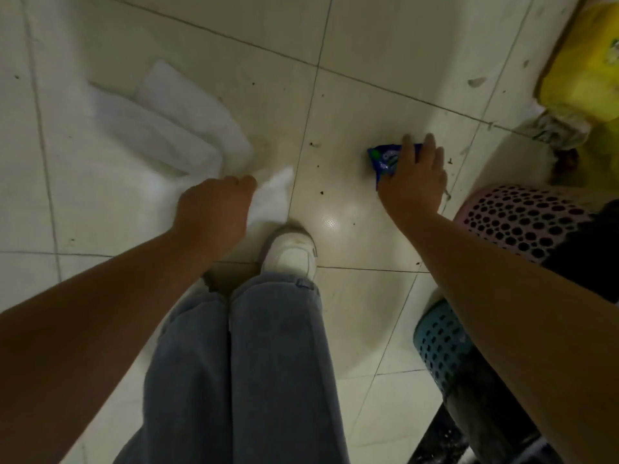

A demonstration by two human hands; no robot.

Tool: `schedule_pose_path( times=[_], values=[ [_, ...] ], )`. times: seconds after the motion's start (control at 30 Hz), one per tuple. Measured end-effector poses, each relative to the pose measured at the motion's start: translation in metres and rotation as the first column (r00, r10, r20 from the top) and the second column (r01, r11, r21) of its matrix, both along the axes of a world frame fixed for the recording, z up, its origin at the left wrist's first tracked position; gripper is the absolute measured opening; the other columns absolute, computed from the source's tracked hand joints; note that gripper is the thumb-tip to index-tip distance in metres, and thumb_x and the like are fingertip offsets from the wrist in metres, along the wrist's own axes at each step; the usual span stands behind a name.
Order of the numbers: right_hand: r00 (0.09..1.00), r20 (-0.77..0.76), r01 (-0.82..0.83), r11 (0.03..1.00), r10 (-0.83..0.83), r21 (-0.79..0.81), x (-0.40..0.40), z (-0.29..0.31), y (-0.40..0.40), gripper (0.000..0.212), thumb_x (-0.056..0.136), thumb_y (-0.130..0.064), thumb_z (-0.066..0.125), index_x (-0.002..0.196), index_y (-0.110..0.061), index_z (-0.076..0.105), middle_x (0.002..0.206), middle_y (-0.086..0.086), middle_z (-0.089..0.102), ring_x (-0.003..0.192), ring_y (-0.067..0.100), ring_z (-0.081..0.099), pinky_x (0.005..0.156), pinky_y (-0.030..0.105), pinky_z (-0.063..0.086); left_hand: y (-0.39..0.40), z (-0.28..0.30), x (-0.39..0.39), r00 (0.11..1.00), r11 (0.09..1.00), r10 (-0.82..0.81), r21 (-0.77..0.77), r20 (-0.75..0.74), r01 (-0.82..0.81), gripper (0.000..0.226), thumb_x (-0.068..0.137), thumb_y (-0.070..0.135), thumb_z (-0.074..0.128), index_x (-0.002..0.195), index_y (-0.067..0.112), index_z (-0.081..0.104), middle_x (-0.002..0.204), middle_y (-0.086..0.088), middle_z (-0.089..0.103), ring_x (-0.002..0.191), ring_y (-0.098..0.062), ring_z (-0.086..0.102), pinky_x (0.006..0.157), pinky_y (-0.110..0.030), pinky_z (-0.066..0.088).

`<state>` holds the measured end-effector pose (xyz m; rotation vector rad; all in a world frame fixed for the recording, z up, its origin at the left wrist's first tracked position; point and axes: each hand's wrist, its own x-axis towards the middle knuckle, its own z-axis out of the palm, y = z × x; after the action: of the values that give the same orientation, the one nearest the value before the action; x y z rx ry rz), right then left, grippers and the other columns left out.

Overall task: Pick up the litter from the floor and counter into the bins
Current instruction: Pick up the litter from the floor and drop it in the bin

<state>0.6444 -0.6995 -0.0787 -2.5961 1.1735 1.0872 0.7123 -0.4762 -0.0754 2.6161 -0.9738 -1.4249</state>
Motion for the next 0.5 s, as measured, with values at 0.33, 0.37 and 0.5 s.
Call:
schedule_pose_path(
  times=[0.33, 0.37, 0.5],
  values=[
    [0.784, 0.253, 0.498, 0.817, -0.568, 0.291, -0.008, 0.001, -0.018, 0.032, 0.090, -0.002, 0.047, 0.122, 0.002, 0.047, 0.119, 0.022, 0.061, 0.094, 0.024, 0.057, 0.078, 0.031, 0.047, -0.073, 0.027, 0.012, 0.967, 0.973, 0.194, -0.093, -0.163, -0.211, 0.033, 0.098, 0.002, 0.043, 0.129, 0.006, 0.053, 0.114, -0.023, 0.062, 0.104, -0.035, 0.058, 0.087, -0.036, 0.047],
    [0.740, 0.261, 0.534, 0.777, -0.620, 0.333, -0.012, 0.013, -0.011, 0.040, 0.091, -0.004, 0.049, 0.130, 0.000, 0.040, 0.123, 0.021, 0.059, 0.101, 0.025, 0.058, 0.084, 0.031, 0.048, -0.080, 0.039, 0.013, 0.961, 0.968, 0.220, -0.083, -0.166, -0.236, 0.032, 0.098, 0.003, 0.042, 0.127, 0.005, 0.055, 0.116, -0.024, 0.062, 0.106, -0.035, 0.058, 0.091, -0.037, 0.046],
    [0.452, 0.313, 0.681, 0.550, -0.835, 0.484, -0.030, 0.081, 0.000, 0.060, 0.087, -0.007, 0.060, 0.138, -0.002, 0.028, 0.120, 0.019, 0.057, 0.109, 0.026, 0.056, 0.072, 0.011, 0.043, -0.111, 0.104, 0.014, 0.961, 0.964, 0.232, -0.094, -0.151, -0.248, 0.032, 0.098, 0.002, 0.038, 0.123, -0.003, 0.059, 0.120, -0.026, 0.063, 0.111, -0.035, 0.058, 0.097, -0.037, 0.043]
  ],
)
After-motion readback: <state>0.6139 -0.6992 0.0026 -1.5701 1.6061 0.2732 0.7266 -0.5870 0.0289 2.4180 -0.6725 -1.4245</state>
